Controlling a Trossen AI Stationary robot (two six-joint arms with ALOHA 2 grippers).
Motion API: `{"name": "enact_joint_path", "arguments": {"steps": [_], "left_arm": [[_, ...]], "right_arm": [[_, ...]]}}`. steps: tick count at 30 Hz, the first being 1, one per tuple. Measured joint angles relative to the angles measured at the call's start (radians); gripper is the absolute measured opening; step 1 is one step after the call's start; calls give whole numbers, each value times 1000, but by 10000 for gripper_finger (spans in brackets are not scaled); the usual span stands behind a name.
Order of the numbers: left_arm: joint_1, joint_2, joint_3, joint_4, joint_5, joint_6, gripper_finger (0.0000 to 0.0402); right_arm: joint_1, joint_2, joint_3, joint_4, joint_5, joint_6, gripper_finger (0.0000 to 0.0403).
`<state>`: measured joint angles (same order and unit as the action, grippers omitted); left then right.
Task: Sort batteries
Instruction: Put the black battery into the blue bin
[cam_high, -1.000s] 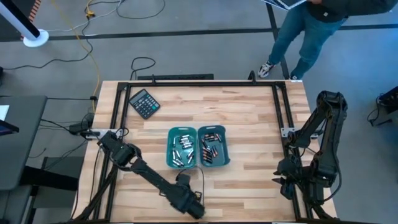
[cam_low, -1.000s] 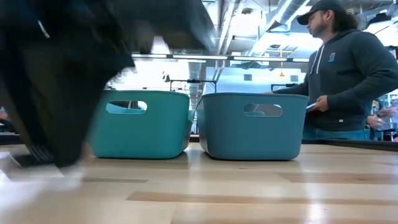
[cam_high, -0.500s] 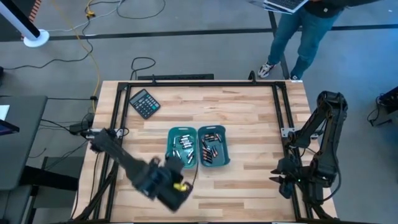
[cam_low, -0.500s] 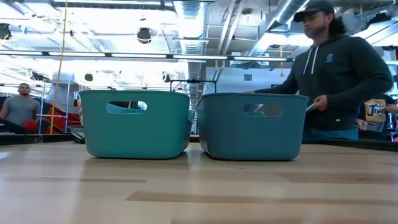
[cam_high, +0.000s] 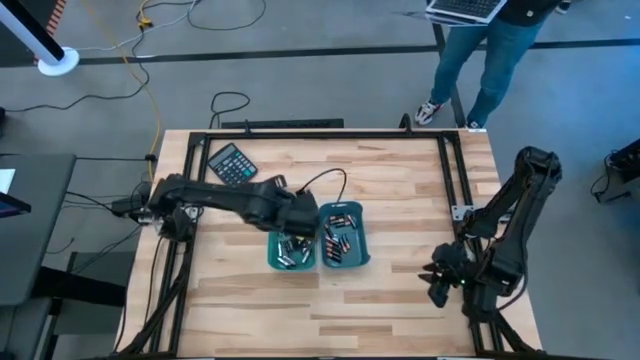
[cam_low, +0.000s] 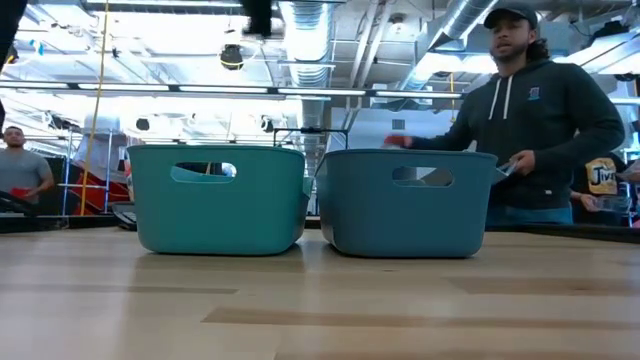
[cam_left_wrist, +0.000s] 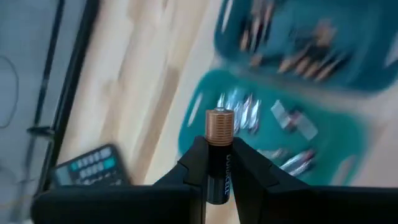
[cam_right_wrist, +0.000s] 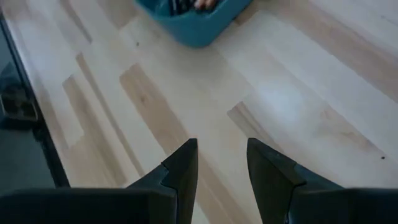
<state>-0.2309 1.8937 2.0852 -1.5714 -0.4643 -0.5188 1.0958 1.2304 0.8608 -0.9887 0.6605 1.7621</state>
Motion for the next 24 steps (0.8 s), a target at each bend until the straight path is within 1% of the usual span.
{"name": "enact_joint_path", "arguments": {"steps": [2, 3, 7, 10, 14, 15, 17, 19, 24], "left_arm": [[29, -20, -112, 46, 42, 77, 36], [47, -39, -182, 103, 82, 118, 36], [126, -150, -495, 447, 261, 232, 36], [189, -230, -706, 675, 375, 247, 36], [264, -294, -921, 889, 577, 250, 36], [279, -301, -957, 931, 619, 257, 36], [298, -301, -1010, 975, 652, 264, 36], [306, -286, -1031, 982, 653, 283, 36], [300, -224, -1032, 1014, 656, 373, 36]], "right_arm": [[-28, 0, 0, 5, 0, 2, 152], [-43, 0, 0, 5, 0, 2, 152], [-106, 0, 0, 11, 0, 3, 152], [-151, 0, 0, 26, 0, 2, 152], [-201, 0, 0, 35, -3, -5, 152], [-211, 0, 0, 36, -3, -5, 152], [-230, 0, 0, 36, -3, -6, 152], [-247, 0, 0, 41, -4, -6, 152], [-281, 0, 0, 53, -5, -9, 152]]}}
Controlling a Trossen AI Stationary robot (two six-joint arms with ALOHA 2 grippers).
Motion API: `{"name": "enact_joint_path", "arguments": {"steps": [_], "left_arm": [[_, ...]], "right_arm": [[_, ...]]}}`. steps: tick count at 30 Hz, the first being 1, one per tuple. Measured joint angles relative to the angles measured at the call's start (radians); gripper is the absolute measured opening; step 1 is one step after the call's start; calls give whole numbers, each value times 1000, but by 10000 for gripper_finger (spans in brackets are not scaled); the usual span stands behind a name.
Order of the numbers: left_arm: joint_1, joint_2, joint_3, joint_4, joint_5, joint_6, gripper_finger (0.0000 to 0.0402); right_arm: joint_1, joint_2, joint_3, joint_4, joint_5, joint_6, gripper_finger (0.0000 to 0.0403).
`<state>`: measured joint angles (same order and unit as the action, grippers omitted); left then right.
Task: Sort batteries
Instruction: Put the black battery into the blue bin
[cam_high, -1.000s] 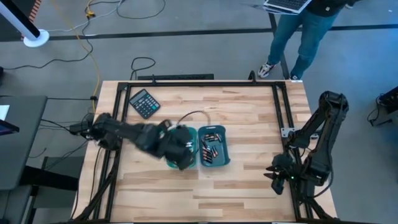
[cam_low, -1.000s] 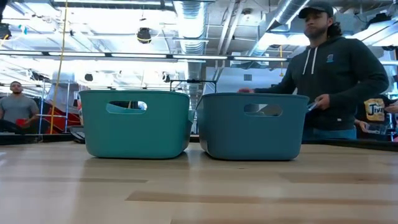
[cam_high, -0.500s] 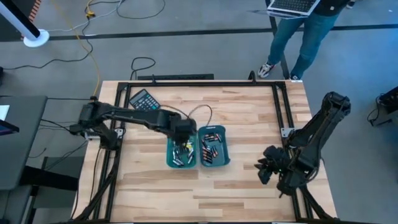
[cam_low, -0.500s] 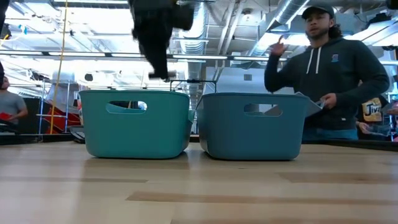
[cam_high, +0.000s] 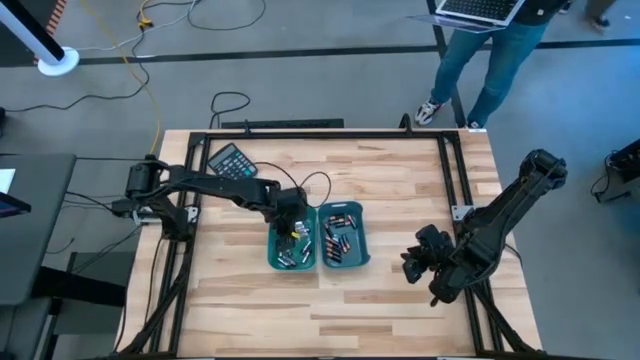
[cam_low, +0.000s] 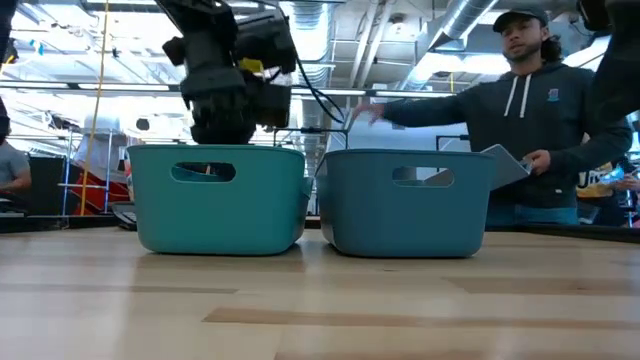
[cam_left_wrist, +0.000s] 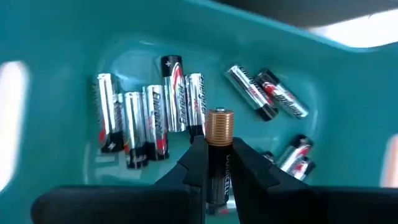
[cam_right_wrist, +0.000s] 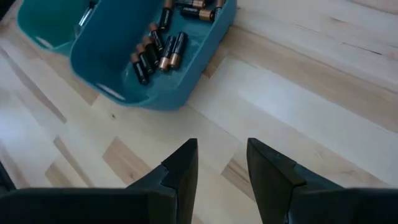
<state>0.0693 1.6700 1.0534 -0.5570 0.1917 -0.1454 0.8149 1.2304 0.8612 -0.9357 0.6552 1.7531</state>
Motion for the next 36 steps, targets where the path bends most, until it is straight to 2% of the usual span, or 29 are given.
{"name": "enact_joint_path", "arguments": {"steps": [10, 19, 24, 29, 36], "left_arm": [[0, 64, 1, -8, -31, 5, 36], [0, 65, 82, -80, -37, 14, 36], [-1, 65, 173, -173, -46, 14, 36], [-8, 65, 305, -272, -103, 18, 36], [-8, 85, 449, -294, -123, 33, 36]], "right_arm": [[-27, 0, 0, 4, -2, 0, 152], [-27, 0, 0, 5, -2, 0, 152], [-27, 0, 0, 5, -2, 0, 152], [-27, 0, 0, 6, -2, -5, 152], [-27, 0, 0, 6, -2, -35, 152]]}}
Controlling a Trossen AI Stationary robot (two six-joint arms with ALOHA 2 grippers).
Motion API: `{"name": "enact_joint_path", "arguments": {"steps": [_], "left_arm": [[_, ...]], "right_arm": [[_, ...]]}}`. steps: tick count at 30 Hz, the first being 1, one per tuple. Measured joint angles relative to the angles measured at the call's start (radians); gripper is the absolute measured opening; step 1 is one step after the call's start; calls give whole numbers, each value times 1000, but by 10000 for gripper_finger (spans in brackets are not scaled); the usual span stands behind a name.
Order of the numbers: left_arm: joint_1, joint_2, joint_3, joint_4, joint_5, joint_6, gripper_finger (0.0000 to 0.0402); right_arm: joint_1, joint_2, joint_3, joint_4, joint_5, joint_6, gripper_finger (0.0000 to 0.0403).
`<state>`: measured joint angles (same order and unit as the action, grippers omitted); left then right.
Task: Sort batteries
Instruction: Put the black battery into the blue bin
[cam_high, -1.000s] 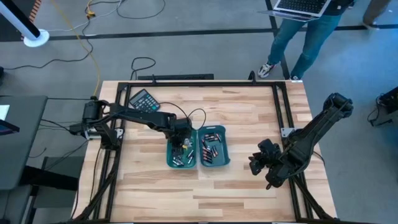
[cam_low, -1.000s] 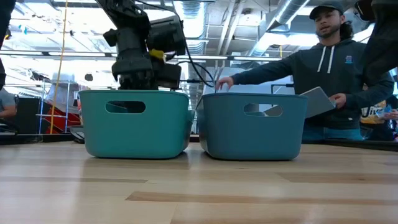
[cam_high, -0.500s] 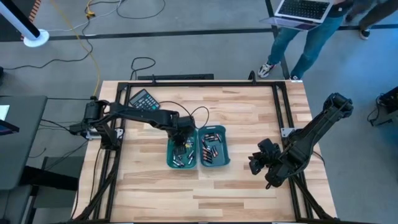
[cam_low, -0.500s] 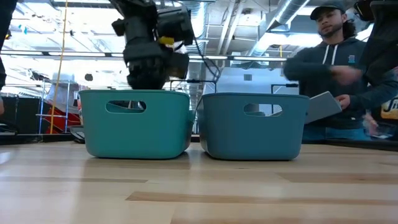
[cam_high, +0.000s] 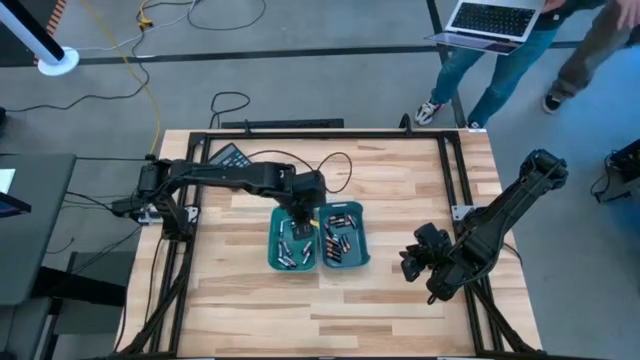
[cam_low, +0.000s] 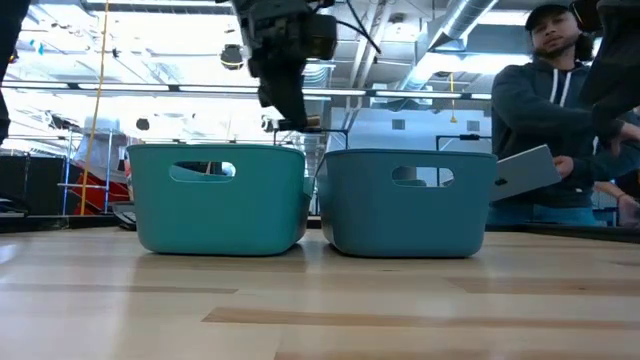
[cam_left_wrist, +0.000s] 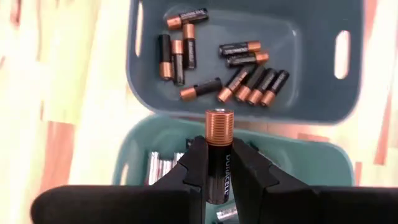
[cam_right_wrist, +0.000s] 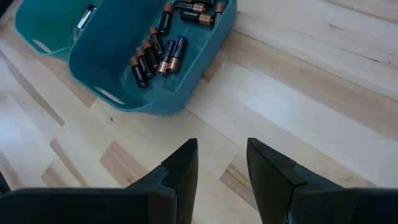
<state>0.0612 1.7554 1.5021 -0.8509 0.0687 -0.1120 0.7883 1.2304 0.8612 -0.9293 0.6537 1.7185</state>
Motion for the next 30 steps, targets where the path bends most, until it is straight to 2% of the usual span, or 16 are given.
{"name": "enact_joint_path", "arguments": {"steps": [16, 24, 30], "left_arm": [[-39, 460, 536, -190, -11, 108, 36], [-36, 603, 605, -191, 43, 125, 36], [-36, 615, 593, -171, 46, 124, 36]], "right_arm": [[3, 0, 1, 47, -3, -26, 152], [21, 0, 1, 56, -4, -26, 152], [49, 0, 1, 58, -5, -18, 152]]}}
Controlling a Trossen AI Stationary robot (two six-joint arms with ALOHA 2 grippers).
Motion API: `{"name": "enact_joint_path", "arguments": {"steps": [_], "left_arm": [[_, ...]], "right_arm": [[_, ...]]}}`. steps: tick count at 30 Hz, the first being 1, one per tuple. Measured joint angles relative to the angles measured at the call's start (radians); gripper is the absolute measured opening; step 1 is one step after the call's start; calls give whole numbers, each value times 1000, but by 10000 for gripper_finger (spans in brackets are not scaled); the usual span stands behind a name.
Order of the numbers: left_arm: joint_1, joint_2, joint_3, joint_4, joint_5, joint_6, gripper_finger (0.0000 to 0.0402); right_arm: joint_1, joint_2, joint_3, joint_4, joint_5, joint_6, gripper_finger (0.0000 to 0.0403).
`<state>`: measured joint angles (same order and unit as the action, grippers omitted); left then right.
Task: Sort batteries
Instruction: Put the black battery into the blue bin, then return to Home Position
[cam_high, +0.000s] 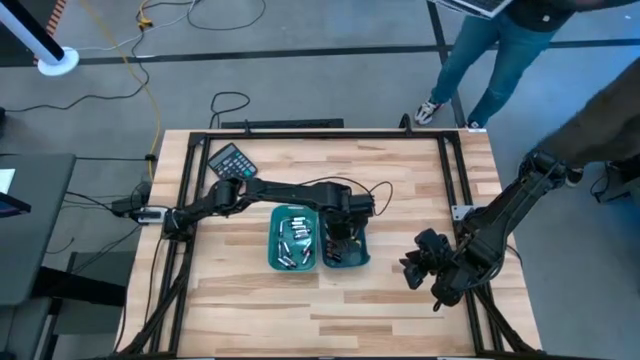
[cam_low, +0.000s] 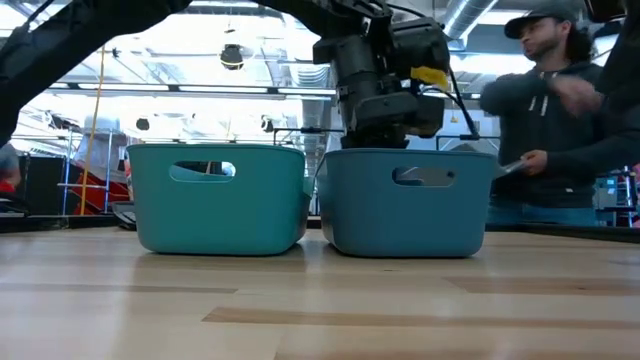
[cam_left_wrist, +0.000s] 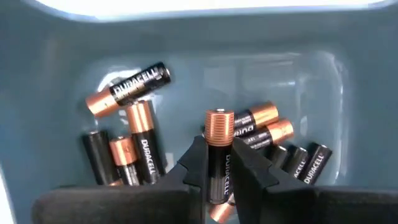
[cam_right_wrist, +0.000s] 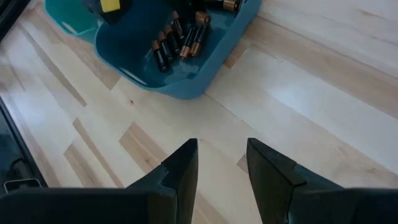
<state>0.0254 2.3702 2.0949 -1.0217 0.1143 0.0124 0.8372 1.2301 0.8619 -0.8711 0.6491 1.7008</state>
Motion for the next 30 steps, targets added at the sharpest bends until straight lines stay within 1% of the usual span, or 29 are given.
{"name": "enact_joint_path", "arguments": {"steps": [2, 8, 12, 15, 20, 25, 28, 30], "left_arm": [[0, 2, -1, -5, 4, 0, 41], [0, 3, -1, -22, 5, -2, 113], [0, 3, -1, -21, 5, -8, 143], [0, 3, -1, -23, 5, -9, 150], [3, 3, -1, -27, 4, -9, 149], [7, 3, -2, -68, 4, -24, 147], [12, -2, -1, -97, 1, 6, 147], [17, -2, 20, -146, -4, 17, 147]], "right_arm": [[1, 0, 0, 1, 0, 0, 152], [1, 0, 0, 14, -1, 0, 152], [0, 0, 0, 20, -1, 0, 152], [0, 0, 0, 23, -1, 0, 152], [0, 0, 0, 22, 0, 0, 152], [0, 0, 0, 21, 0, -5, 152], [0, 0, 0, 8, 0, -8, 152], [0, 0, 0, -12, 0, -9, 152]]}}
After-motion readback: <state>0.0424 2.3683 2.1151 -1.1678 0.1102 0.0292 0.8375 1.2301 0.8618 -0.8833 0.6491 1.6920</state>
